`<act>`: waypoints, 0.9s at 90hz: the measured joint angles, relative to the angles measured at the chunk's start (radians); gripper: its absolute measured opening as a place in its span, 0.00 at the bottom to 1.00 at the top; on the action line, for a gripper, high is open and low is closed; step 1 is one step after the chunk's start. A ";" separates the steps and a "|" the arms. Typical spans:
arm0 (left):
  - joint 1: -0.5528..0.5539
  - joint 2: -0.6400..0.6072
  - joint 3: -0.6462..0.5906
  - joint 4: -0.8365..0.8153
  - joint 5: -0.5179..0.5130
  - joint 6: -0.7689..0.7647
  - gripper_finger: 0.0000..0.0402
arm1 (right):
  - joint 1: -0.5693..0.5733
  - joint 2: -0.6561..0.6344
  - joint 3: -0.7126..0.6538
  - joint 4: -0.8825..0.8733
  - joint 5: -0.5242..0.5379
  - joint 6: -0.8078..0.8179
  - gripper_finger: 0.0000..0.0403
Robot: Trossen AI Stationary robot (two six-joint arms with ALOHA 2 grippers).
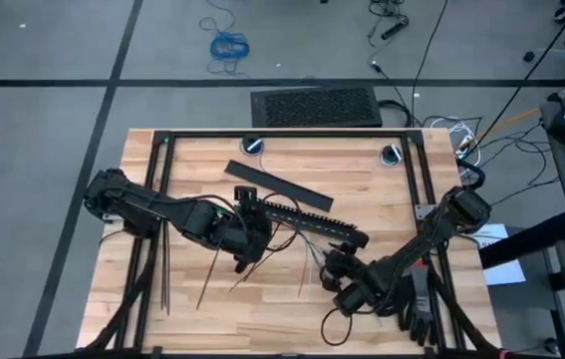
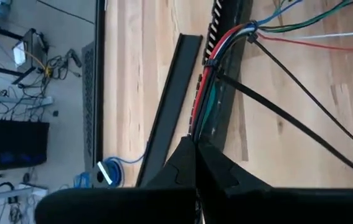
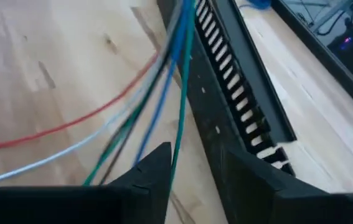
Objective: Ziptie cables
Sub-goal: Put the zip tied cable wire into the black cable duct
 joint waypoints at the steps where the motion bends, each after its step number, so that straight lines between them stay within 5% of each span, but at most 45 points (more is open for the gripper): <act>1: 0.000 0.000 0.000 0.000 0.000 0.001 0.00 | 0.000 0.000 -0.003 0.000 0.000 0.004 0.32; 23: 0.000 0.000 0.000 -0.003 0.000 0.006 0.00 | -0.010 0.000 -0.049 0.050 -0.004 0.032 0.30; 42: 0.000 0.000 0.000 -0.003 -0.011 0.006 0.00 | -0.030 0.000 -0.060 0.052 -0.054 0.008 0.05; 53: 0.000 0.000 0.000 -0.005 -0.011 0.006 0.00 | -0.032 -0.002 -0.060 0.031 -0.077 0.001 0.01; 64: 0.000 0.000 0.000 -0.012 -0.012 0.002 0.00 | -0.027 -0.027 -0.058 -0.139 -0.142 0.130 0.00; 81: 0.000 0.000 0.000 -0.025 -0.015 -0.004 0.00 | 0.066 -0.081 -0.042 -0.588 -0.198 0.558 0.00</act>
